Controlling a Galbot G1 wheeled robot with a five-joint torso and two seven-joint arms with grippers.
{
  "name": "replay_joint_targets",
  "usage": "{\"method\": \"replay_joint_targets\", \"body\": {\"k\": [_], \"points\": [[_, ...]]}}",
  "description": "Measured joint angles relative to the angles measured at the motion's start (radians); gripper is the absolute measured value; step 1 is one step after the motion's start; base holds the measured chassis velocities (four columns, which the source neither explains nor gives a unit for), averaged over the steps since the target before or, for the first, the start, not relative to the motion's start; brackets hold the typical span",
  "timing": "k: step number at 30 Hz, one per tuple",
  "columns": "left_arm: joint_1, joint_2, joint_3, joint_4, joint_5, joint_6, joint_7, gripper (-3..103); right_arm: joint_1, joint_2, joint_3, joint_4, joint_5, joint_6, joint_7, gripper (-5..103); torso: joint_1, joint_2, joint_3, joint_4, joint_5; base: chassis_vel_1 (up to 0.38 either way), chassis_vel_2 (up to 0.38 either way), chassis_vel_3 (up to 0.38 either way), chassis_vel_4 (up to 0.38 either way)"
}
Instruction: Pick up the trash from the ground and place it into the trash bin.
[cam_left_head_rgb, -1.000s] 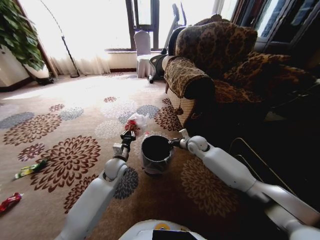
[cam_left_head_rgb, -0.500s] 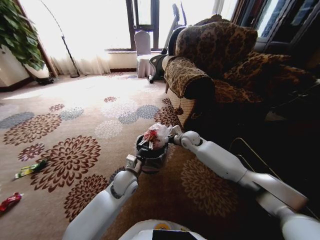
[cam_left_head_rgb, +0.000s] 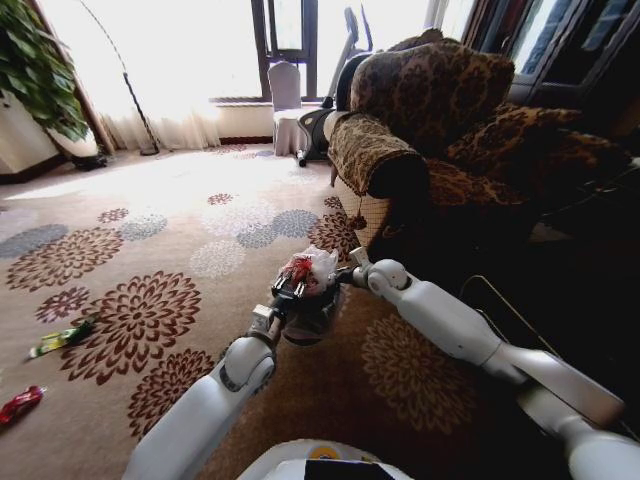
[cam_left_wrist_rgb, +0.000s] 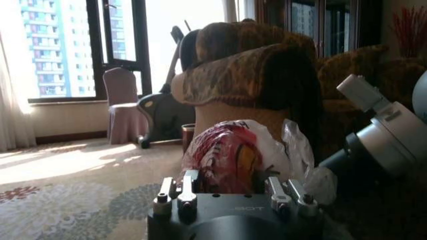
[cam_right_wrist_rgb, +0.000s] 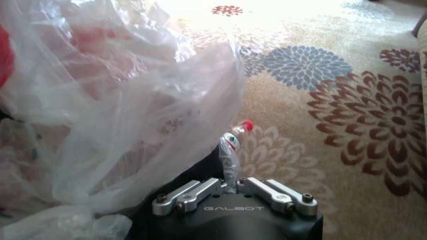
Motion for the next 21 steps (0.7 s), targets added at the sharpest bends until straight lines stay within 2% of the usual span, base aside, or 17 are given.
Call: {"method": "replay_joint_targets", "body": {"k": [1,4,5,6,9,12,15,21], "points": [[0.000,0.000,0.000,0.000,0.000,0.000,0.000,53,0.000,0.000,0.000,0.000,0.000,0.000,0.000,1,0.000,0.000,0.000,0.0000,0.0000,0.000,0.000,0.000,0.000],[0.004,0.010,-0.005,-0.003,-0.005,0.001,0.001,69,-0.003,0.006,0.000,0.000,-0.002,0.008,0.000,1,0.000,0.000,0.000,0.0001,0.0001,0.000,0.000,0.000,0.000],[0.004,0.010,-0.005,-0.003,-0.005,0.001,0.001,69,-0.003,0.006,0.000,0.000,-0.002,0.008,0.000,1,0.000,0.000,0.000,0.0001,0.0001,0.000,0.000,0.000,0.000],[0.006,0.015,-0.007,-0.008,-0.009,0.001,0.001,74,-0.004,0.008,0.000,0.000,-0.002,0.009,0.000,1,0.000,0.000,0.000,0.0001,0.0001,0.000,0.000,0.000,0.000],[0.010,0.021,-0.011,-0.015,-0.013,0.003,0.001,80,-0.004,0.011,0.000,-0.001,-0.003,0.011,0.000,1,0.000,0.000,0.000,0.0001,0.0000,0.000,0.000,0.000,0.000],[0.017,0.029,-0.020,-0.021,-0.018,0.003,0.000,96,-0.004,0.012,0.000,-0.001,-0.003,0.014,0.000,1,0.000,0.000,0.000,0.0001,0.0000,0.000,0.000,0.000,0.000],[0.021,0.033,-0.028,-0.022,-0.019,0.003,-0.002,100,-0.007,0.011,0.001,0.001,-0.003,0.015,0.000,1,0.000,0.000,0.000,0.0001,0.0000,0.000,0.000,0.000,0.000],[0.027,0.032,-0.044,-0.024,-0.027,0.002,-0.012,100,-0.019,0.003,0.009,0.013,-0.003,0.018,0.000,1,0.000,0.000,0.000,0.0000,0.0000,0.000,0.000,0.000,0.000]]}}
